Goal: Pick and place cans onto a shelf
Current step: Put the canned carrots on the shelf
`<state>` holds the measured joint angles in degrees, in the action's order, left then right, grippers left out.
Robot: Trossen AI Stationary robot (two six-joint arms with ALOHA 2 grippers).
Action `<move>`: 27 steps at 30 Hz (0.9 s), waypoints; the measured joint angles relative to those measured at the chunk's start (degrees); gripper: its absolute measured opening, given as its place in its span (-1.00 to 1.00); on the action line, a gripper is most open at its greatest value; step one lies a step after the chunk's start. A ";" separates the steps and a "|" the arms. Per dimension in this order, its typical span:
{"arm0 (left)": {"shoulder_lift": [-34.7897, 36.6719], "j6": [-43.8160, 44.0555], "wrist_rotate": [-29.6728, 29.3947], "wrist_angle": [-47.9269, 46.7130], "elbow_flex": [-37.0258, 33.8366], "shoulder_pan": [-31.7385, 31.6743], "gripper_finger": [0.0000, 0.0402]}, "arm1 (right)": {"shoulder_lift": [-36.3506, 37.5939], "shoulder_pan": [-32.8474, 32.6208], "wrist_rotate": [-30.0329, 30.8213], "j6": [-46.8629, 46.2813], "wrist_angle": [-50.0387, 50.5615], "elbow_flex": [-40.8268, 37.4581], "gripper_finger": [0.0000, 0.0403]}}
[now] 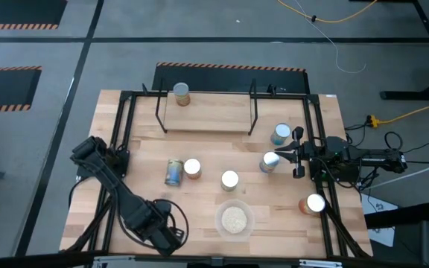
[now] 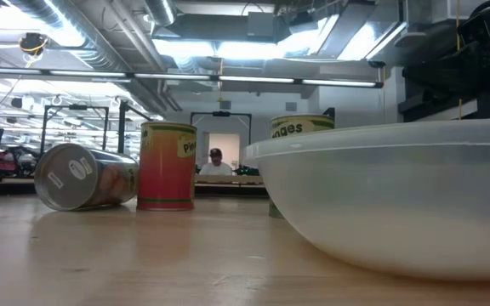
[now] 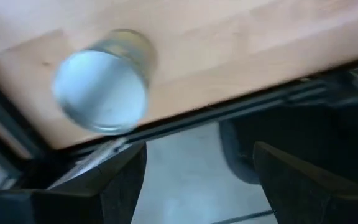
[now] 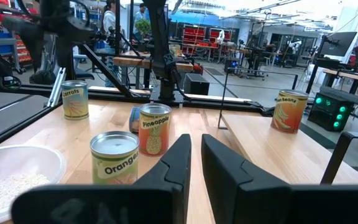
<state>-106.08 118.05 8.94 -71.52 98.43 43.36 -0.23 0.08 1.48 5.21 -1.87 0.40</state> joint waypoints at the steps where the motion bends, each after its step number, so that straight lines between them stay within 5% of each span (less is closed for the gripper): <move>1: -0.34 0.00 0.87 -1.32 0.00 -0.01 0.44 | 0.00 0.02 -0.02 0.00 0.01 0.00 -0.78; 8: -1.38 -0.37 1.05 -5.00 0.00 -0.01 0.44 | 0.00 0.02 0.00 0.00 0.00 0.00 -0.78; 15: -1.38 -2.10 -5.19 -5.84 0.00 -0.07 0.44 | 0.00 0.00 0.00 0.00 0.02 0.00 -0.78; 27: -1.36 -1.62 -2.30 -0.85 -6.24 -0.06 0.44 | 0.00 0.01 -0.01 -0.20 0.02 0.00 -0.78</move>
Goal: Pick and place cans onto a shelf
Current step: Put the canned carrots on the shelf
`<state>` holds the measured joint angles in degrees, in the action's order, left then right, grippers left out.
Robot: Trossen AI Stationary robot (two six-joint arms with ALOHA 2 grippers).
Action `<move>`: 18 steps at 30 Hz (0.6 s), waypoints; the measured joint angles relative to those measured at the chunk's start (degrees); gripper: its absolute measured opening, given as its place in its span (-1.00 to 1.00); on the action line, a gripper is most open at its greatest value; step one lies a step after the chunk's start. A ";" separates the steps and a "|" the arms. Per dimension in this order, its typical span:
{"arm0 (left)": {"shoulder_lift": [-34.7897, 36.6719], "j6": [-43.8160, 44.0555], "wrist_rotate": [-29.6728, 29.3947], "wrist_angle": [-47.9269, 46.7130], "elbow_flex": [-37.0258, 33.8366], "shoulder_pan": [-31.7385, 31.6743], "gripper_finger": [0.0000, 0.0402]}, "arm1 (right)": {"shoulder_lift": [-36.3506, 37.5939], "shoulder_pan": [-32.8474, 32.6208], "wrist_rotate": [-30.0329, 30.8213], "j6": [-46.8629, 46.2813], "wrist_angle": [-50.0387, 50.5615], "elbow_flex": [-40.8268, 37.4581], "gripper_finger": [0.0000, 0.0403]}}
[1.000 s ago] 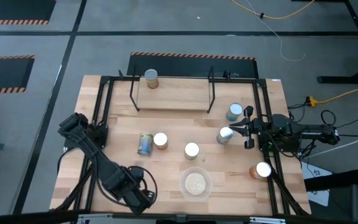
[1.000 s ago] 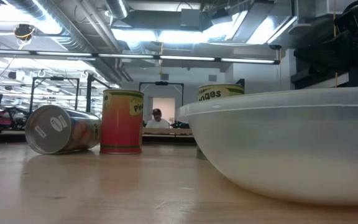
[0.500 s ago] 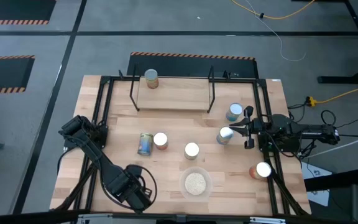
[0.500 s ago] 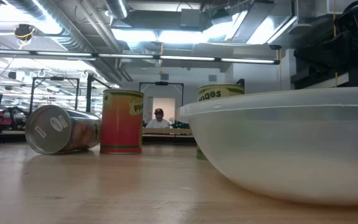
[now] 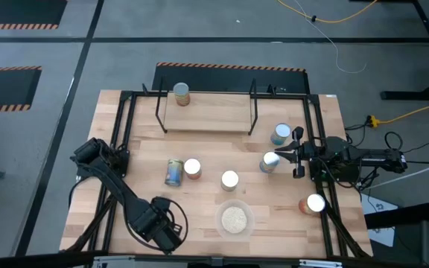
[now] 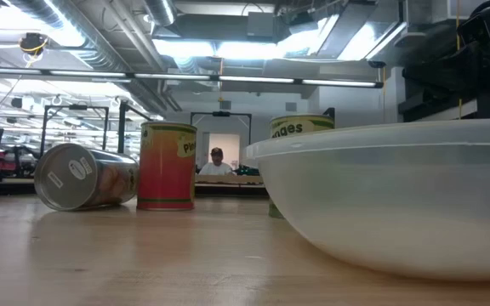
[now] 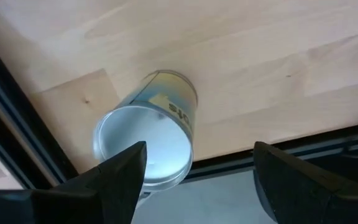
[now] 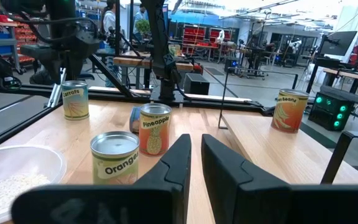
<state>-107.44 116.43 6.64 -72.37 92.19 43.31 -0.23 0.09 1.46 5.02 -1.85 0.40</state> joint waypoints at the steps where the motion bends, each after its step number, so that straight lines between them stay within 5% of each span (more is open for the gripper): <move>1: 0.00 0.00 0.33 0.86 -0.69 0.00 0.44 | 0.00 0.01 -0.01 0.00 0.00 0.00 -0.78; 18: 0.15 -2.09 0.71 6.35 -5.15 0.00 0.44 | -0.02 -0.01 -0.01 0.00 0.02 0.00 -0.78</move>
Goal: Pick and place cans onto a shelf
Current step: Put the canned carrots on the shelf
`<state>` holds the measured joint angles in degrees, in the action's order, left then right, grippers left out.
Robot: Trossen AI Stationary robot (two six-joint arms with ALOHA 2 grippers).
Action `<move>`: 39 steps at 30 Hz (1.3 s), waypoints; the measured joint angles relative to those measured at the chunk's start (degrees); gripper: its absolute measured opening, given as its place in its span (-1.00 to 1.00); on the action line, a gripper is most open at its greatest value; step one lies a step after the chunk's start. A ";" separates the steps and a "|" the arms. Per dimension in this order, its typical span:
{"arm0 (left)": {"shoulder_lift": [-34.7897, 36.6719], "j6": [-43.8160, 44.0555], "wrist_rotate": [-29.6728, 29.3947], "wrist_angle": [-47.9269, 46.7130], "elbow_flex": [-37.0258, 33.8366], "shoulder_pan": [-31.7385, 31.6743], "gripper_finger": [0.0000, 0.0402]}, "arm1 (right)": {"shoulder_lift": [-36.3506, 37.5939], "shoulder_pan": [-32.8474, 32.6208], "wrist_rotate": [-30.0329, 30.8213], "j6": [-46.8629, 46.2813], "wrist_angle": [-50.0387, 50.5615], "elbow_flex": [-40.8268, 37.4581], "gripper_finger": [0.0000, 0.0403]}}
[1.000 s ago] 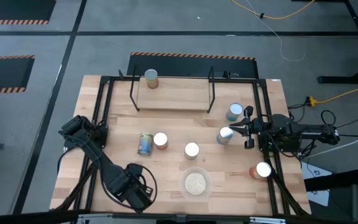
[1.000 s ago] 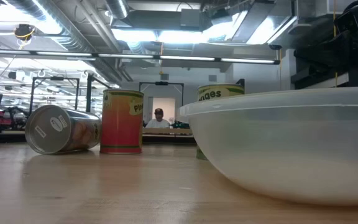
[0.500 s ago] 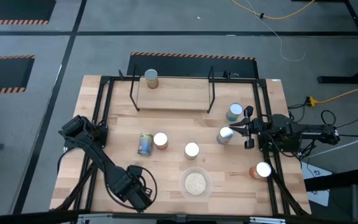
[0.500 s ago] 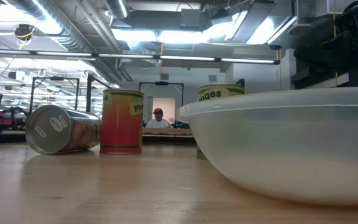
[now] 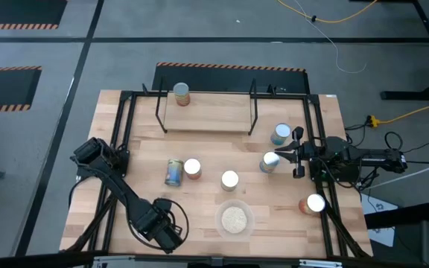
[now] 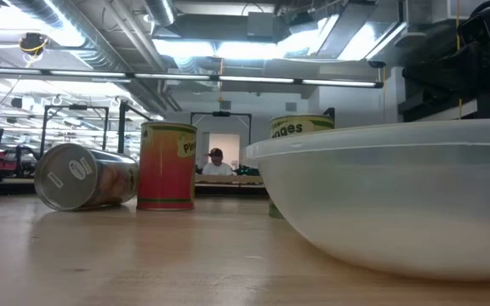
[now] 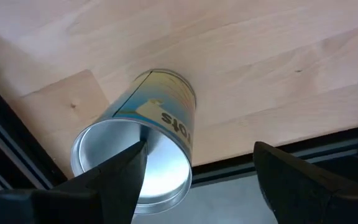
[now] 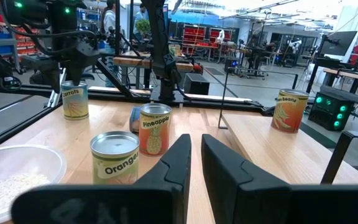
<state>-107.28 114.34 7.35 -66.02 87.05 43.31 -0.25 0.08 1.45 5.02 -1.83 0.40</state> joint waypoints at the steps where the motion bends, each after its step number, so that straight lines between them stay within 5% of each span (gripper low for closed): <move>1: -0.01 -0.65 0.03 0.00 0.00 0.00 0.44 | 0.00 0.00 0.02 0.00 0.00 0.00 -0.78; 16: -0.04 -0.92 0.75 0.02 -0.07 -0.07 0.38 | 0.00 0.02 0.00 0.00 0.00 0.02 -0.78; 39: -0.09 -2.21 1.01 -0.96 -0.07 -0.04 -0.43 | 0.00 0.02 0.02 -0.02 0.00 0.02 -0.78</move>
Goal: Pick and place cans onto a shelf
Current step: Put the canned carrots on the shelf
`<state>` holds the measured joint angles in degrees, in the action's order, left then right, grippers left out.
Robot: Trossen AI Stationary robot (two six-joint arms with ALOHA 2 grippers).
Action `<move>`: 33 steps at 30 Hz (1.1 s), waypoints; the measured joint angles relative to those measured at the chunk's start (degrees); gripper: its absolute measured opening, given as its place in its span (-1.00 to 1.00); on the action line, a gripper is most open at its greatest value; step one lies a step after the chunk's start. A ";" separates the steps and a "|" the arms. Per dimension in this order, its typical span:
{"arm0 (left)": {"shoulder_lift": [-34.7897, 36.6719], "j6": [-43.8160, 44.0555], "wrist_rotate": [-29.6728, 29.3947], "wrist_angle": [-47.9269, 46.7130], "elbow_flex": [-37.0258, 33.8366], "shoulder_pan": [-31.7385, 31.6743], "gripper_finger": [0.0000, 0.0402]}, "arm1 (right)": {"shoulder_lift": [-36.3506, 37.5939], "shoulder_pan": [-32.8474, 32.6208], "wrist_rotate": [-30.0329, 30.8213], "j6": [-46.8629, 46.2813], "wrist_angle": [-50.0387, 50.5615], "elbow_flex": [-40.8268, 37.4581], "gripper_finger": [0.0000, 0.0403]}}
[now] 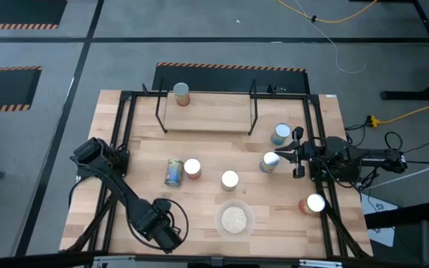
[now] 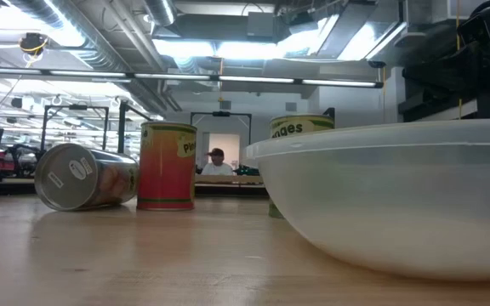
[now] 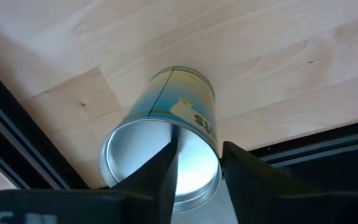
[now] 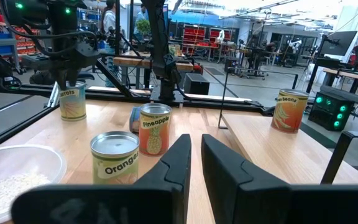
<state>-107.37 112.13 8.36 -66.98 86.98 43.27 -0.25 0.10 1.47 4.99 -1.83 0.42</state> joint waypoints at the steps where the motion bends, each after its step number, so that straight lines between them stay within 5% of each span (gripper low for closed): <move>1: 0.00 -0.19 0.00 0.02 0.00 0.00 -0.47 | 0.00 -0.02 0.00 0.00 0.00 -0.02 -0.78; 19: 0.00 -0.28 0.00 0.00 0.02 0.00 -0.97 | 0.00 -0.01 0.00 0.00 0.00 -0.02 -0.78; 33: 0.31 -3.26 -0.13 -0.25 -0.01 -0.26 -1.00 | 0.00 0.00 -0.02 0.02 0.00 0.00 -0.78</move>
<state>-107.06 108.87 8.23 -67.24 86.97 43.01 -0.25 0.10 1.45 5.02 -1.83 0.43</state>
